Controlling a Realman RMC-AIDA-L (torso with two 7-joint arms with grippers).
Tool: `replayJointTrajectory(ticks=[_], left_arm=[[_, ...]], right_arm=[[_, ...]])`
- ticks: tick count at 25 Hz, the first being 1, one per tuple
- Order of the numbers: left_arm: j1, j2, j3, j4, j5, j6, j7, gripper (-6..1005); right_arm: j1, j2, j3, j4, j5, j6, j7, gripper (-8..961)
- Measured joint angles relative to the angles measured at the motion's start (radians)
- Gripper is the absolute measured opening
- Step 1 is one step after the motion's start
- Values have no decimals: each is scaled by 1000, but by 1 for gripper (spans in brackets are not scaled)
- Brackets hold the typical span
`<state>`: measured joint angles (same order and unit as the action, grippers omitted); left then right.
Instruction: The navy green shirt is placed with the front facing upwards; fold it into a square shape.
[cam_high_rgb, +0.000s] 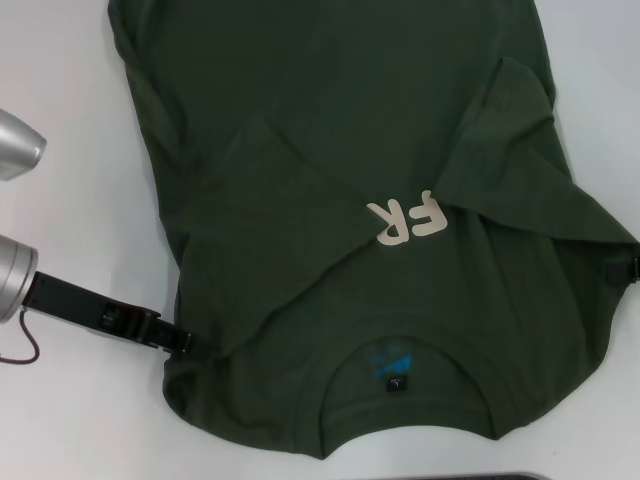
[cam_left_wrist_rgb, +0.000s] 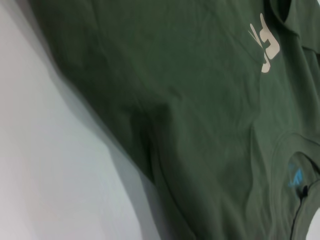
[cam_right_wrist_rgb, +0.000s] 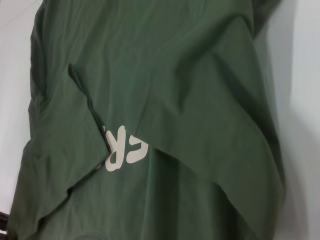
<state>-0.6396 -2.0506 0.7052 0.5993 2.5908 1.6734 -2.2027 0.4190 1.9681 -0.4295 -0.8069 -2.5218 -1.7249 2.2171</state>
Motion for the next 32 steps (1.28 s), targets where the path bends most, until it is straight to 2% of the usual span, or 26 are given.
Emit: replayJointTrajectory(ticks=[11,14,24,28,32], left_arm=[[12,0,13,-1,2,15,4,316],[13,1,13,-1,2,14,4,104],[12,2,12,2,2,8,5,81],[21,19,8,3,1,8,8,81],[33,45,4,5,-6,17,17,82]], right_arm=[[0,0,0,0,0,-7,-1,35],[0,0,1,0,0,-7,-2,35],[0,1,5,0,0,-7,-8,36],[-6,2,21,0,0,-6,-21,36],[-18,13,28,2,0,-6,-40,36]])
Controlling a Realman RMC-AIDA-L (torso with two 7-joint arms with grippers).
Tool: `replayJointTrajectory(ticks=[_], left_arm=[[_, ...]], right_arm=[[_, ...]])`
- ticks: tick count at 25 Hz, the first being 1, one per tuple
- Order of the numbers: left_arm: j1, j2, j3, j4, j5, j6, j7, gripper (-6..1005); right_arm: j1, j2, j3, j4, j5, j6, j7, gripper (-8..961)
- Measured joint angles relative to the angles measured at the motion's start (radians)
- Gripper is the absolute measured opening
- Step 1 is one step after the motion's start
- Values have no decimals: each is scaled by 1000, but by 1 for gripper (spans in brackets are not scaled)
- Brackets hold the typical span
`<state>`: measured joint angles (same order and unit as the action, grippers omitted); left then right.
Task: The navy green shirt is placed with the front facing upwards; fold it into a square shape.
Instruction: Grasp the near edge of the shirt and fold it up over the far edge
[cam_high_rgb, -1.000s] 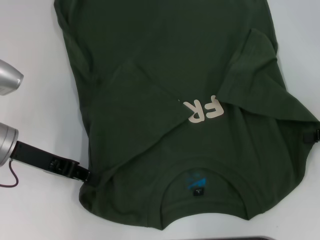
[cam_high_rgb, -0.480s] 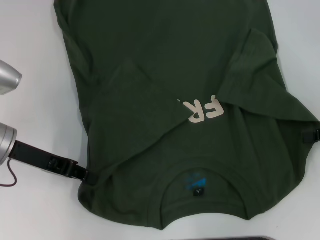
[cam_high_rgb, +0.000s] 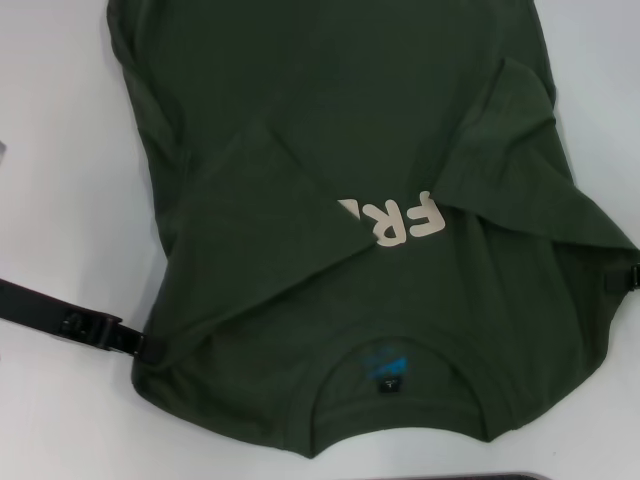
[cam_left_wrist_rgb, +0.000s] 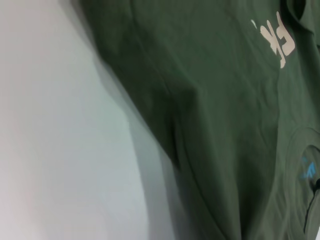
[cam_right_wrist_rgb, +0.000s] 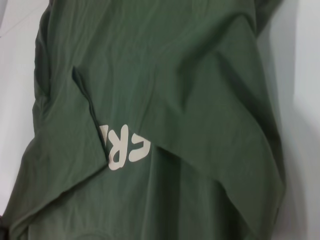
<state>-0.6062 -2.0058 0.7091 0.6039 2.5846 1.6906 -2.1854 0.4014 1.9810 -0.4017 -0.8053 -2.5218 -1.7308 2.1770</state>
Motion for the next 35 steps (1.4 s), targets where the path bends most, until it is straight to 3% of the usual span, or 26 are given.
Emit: replayJointTrajectory(ticks=[7,18,24,35], left_arm=[[-3,23,0,6,4,38,22,82],[-9,64,-2,10,0,69,51,81],[-5,77,-2,10,0,82,55,81],[9,80,1,10,6,114,65,81]], right_arm=[[-25,25,13,8,0,2,-41,35],[-63,39,74,81,8,6,-115,35],[-90,39,105,81,11,1,-129,36],[-105,29,115,81,4,-14,-129,36]])
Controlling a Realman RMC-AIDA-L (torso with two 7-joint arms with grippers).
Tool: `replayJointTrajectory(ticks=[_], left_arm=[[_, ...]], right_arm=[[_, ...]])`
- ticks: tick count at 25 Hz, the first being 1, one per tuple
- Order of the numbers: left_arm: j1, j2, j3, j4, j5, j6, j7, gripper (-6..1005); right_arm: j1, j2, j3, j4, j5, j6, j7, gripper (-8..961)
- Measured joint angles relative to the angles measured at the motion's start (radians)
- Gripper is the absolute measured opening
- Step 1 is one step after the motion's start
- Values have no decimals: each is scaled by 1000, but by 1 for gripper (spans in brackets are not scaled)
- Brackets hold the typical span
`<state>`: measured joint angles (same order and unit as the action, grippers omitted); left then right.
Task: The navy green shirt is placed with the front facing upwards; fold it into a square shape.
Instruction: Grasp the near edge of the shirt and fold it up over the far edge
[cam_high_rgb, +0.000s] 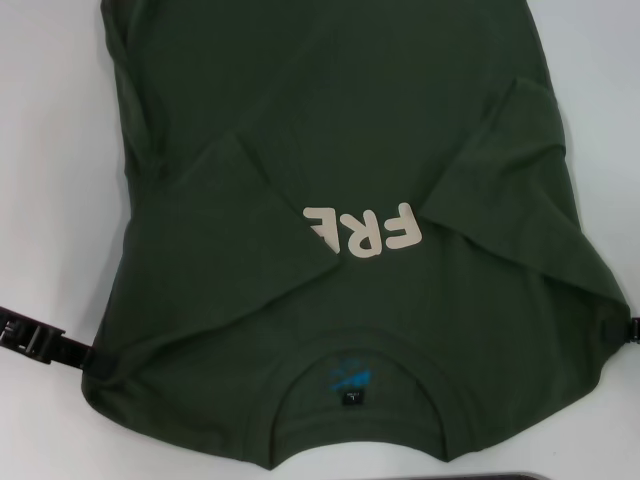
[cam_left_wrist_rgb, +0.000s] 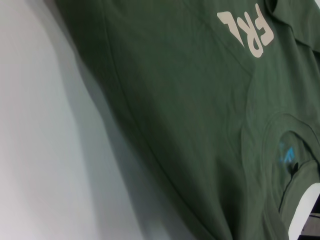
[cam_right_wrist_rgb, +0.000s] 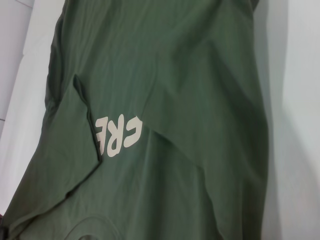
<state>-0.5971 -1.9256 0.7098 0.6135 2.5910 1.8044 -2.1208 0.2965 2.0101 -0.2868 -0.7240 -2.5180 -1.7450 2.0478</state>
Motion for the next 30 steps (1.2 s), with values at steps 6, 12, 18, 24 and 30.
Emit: replayJointTrajectory(ticks=[6,12,18,24,30], left_arm=[[5,2,-1,0,1,6,8,81],[5,4,1,0,1,6,14,81],[8,5,2,0,5,10,16,81],[20,5,-3,0,16,20,27,81],[31,5,0,-1,16,23,31,82]], right_arm=[[-39,-9,1,0,-1,2,7,35],[-71,-18,28,0,-1,7,7,35],[-82,-20,33,0,-1,5,3,35],[-95,-24,52,0,0,2,-2,35],[-96,-26,62,0,3,-1,-7,36]])
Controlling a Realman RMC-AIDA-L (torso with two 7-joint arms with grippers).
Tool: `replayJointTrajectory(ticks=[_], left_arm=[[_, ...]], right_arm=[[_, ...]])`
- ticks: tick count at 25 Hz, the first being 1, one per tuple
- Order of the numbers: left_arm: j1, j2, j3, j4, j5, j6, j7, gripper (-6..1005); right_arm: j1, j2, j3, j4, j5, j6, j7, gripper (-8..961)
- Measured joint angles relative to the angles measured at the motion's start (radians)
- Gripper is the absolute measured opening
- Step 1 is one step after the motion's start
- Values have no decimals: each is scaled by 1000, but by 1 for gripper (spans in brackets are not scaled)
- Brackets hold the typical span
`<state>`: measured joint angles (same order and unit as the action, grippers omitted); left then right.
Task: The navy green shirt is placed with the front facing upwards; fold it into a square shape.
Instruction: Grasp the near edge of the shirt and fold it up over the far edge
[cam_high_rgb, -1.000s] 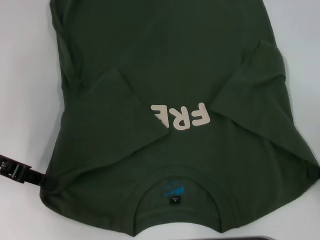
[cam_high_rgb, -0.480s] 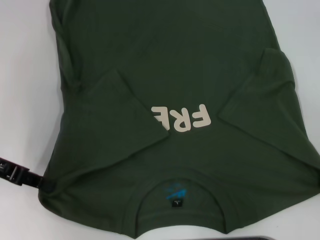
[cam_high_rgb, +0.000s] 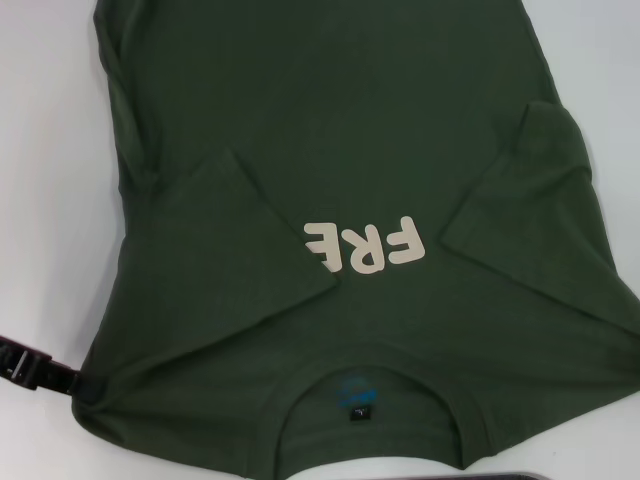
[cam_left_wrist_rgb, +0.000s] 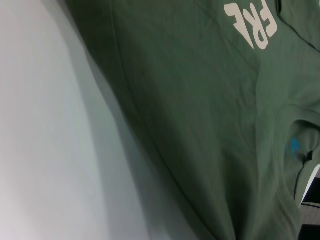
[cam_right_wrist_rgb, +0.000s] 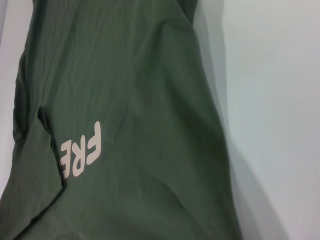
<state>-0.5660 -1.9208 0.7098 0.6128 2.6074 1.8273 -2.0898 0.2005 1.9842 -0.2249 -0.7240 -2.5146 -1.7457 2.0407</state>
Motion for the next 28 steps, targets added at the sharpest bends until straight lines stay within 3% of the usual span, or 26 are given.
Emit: replayJointTrajectory(ticks=[11,28], left_arm=[[-21,-6,1,-6,-11,21,25,82],[-15,0,-22,-5,-6,26,45,82]], right_arm=[[52,-1,1,0,1,-23,-5,36],[72,-6,16,-2,3,-43,-6,36]])
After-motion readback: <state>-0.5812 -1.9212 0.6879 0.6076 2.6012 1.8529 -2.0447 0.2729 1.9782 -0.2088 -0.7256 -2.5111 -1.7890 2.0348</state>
